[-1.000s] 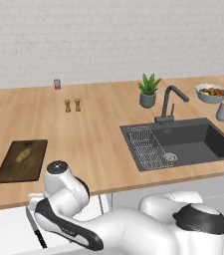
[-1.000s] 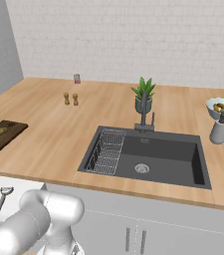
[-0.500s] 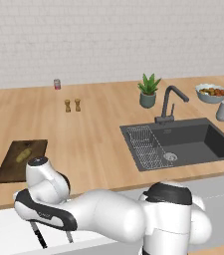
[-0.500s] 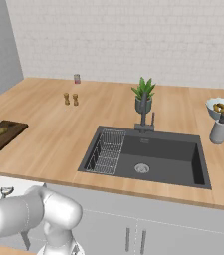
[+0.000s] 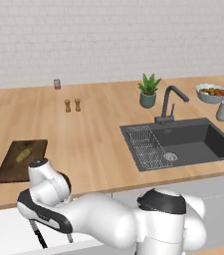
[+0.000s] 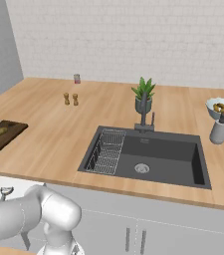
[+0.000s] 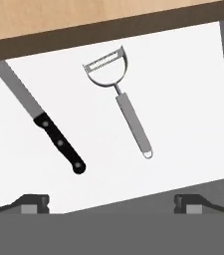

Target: Place the appropriate cutting tool for cutting the potato skin on the cutting board.

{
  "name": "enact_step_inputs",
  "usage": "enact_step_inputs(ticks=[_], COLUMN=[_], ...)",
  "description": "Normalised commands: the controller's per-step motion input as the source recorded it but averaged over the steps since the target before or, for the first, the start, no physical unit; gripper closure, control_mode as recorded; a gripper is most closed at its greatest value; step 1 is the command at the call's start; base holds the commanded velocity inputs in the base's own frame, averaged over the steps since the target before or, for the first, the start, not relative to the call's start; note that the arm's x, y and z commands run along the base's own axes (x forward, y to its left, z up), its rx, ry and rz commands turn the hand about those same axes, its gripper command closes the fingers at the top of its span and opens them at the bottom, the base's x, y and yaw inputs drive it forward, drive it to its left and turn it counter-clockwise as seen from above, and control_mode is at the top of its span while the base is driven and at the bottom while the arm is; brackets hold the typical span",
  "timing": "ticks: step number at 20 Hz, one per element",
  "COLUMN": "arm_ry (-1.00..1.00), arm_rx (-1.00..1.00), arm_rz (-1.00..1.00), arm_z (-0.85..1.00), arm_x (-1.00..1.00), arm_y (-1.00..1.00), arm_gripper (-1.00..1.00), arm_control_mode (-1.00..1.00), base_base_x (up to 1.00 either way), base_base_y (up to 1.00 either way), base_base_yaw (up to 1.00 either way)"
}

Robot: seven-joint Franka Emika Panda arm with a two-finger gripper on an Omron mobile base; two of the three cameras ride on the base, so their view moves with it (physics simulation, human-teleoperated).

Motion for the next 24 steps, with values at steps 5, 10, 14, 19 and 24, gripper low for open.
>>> enact_step_inputs(ticks=[5, 10, 14, 19, 24], arm_ry=[0.00, 0.00, 0.00, 0.00, 0.00], arm_rx=[0.00, 0.00, 0.00, -0.03, -0.02], arm_rz=[0.01, 0.04, 0.02, 0.01, 0.00], arm_z=[-0.40, -0.65, -0.46, -0.34, -0.19], arm_x=[-0.03, -0.27, -0.11, 0.00, 0.13], arm_y=[-0.65, -0.15, 0.00, -0.05, 0.00], arm_gripper=[-1.00, -1.00, -1.00, -1.00, -1.00], arm_control_mode=[-1.00, -1.00, -1.00, -1.00, -1.00], base_base_x=[0.00, 0.00, 0.00, 0.00, 0.00], base_base_y=[0.00, 0.00, 0.00, 0.00, 0.00], base_base_yaw=[0.00, 0.00, 0.00, 0.00, 0.00])
